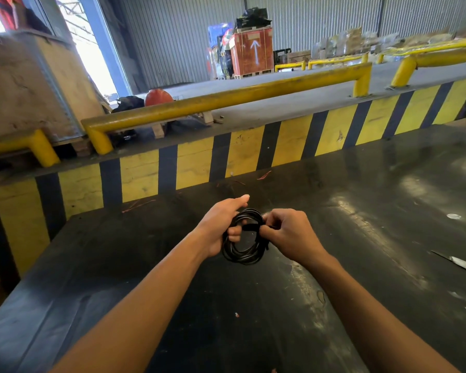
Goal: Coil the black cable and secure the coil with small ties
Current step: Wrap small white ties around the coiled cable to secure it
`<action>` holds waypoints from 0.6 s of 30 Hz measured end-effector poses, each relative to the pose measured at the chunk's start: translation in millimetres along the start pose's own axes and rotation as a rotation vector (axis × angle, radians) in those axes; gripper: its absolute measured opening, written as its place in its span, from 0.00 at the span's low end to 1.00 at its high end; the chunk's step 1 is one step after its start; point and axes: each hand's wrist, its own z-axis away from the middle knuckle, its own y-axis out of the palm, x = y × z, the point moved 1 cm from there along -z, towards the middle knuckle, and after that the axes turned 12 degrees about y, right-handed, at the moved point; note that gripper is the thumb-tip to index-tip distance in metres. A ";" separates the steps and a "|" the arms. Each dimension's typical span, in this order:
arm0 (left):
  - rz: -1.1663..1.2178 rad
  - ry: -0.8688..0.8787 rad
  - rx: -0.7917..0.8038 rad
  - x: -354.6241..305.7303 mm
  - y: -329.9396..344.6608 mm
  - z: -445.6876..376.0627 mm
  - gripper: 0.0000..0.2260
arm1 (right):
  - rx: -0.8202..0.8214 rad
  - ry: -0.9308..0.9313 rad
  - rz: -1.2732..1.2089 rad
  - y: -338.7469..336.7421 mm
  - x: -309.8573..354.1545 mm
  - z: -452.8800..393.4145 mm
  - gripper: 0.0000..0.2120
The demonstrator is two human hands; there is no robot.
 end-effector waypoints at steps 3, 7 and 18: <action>-0.200 0.108 0.004 1.7 -0.4 2.2 0.15 | -0.073 0.018 0.009 1.6 -2.0 -0.7 0.15; -0.281 0.148 -0.010 14.5 -5.8 7.9 0.20 | -0.207 0.060 -0.004 -7.0 -6.1 -4.2 0.17; -0.157 0.299 -0.114 31.2 8.0 11.4 0.11 | -0.220 0.144 0.093 -7.3 -18.4 -7.0 0.09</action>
